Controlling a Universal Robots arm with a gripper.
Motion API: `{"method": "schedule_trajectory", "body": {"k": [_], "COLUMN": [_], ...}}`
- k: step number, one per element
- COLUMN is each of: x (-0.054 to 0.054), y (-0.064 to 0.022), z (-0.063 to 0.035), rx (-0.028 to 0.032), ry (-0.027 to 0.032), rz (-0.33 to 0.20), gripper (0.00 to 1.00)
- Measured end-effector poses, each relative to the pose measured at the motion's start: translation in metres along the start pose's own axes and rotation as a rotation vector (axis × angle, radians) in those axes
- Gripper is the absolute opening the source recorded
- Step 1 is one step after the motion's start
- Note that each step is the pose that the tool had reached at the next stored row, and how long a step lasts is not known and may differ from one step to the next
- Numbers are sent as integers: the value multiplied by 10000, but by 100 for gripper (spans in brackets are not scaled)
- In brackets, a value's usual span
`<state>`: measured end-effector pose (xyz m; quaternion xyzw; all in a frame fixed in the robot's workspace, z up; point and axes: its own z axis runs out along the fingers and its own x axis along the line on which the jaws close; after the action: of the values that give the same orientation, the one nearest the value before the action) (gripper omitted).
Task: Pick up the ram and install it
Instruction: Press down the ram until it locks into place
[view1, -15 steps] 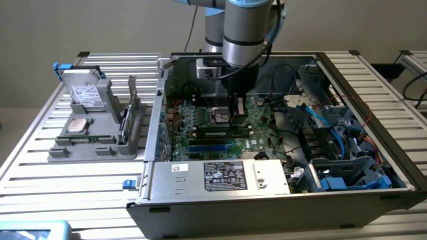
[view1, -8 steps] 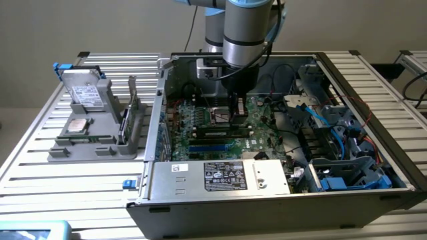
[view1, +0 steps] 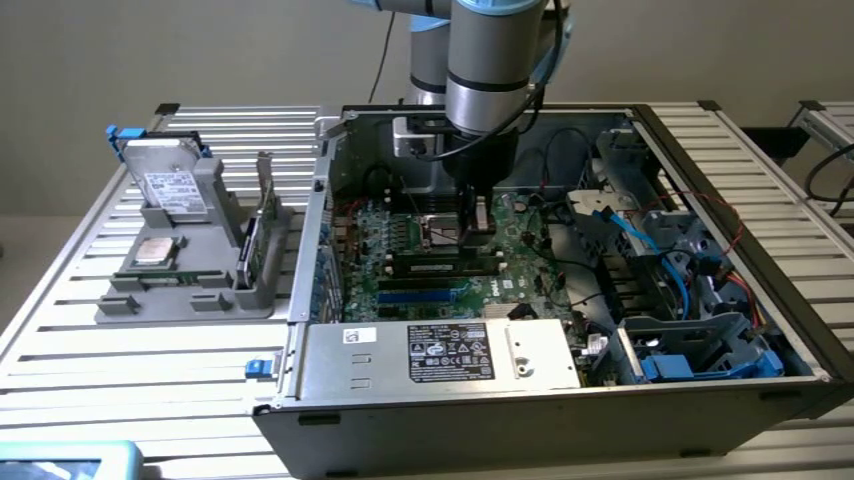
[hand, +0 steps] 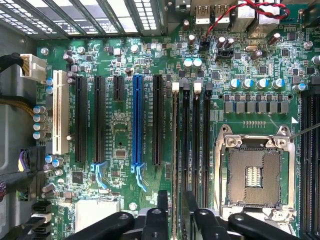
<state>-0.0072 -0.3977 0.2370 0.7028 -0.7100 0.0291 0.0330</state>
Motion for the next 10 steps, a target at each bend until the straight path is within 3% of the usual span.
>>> {"method": "schedule_trajectory", "body": {"k": [3,10], "x": [0,-1], "y": [-16,-86], "z": [0,-1], "rx": [0,1], "ry": [0,6], "rz": [-3,0], "gripper": [12,11]}}
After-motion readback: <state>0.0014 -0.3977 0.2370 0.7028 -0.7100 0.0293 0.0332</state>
